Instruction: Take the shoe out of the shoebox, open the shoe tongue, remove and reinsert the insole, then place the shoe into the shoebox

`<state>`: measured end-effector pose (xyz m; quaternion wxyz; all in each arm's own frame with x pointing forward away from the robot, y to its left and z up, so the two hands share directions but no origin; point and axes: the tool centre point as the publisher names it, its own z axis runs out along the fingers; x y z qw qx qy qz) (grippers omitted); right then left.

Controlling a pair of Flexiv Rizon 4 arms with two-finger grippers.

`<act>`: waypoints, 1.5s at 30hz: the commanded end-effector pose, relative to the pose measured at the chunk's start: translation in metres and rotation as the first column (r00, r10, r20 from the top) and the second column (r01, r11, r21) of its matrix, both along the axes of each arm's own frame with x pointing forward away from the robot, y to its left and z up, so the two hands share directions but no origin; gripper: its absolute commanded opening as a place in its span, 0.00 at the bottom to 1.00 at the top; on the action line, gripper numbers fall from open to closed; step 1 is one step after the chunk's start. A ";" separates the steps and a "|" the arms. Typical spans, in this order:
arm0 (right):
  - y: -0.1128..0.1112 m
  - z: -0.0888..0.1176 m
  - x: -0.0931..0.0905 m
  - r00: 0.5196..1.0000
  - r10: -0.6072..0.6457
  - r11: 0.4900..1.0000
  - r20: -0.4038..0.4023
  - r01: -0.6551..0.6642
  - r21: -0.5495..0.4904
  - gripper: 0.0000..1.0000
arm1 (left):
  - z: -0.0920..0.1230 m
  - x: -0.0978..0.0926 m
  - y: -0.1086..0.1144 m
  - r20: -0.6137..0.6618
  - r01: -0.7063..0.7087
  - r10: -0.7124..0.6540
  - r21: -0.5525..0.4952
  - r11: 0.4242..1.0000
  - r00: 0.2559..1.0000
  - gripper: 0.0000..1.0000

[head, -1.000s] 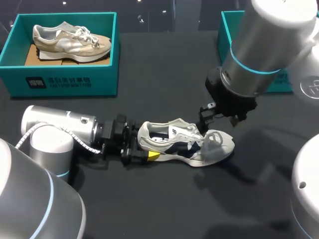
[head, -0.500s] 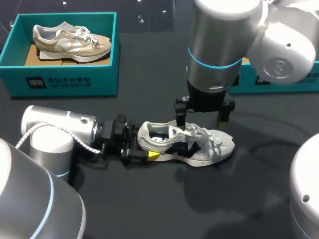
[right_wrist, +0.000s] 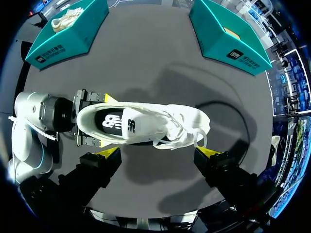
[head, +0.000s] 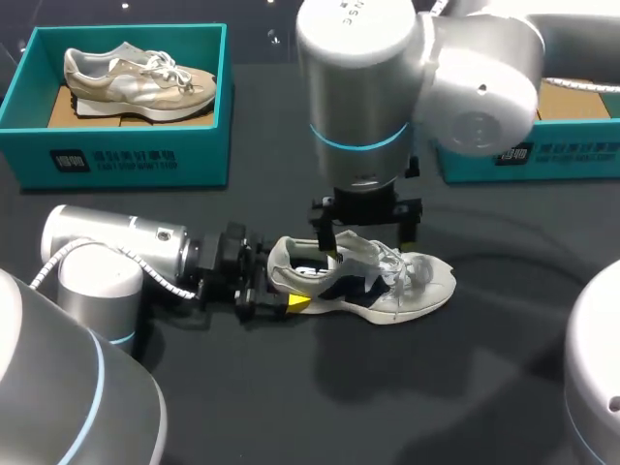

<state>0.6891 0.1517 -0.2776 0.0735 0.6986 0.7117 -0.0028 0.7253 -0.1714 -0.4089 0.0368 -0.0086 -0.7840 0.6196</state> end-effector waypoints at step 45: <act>0.037 -0.053 0.017 0.993 -0.075 0.937 0.091 0.101 -0.335 1.00 | 0.000 -0.001 0.000 0.001 -0.003 0.003 -0.001 1.000 1.000 0.00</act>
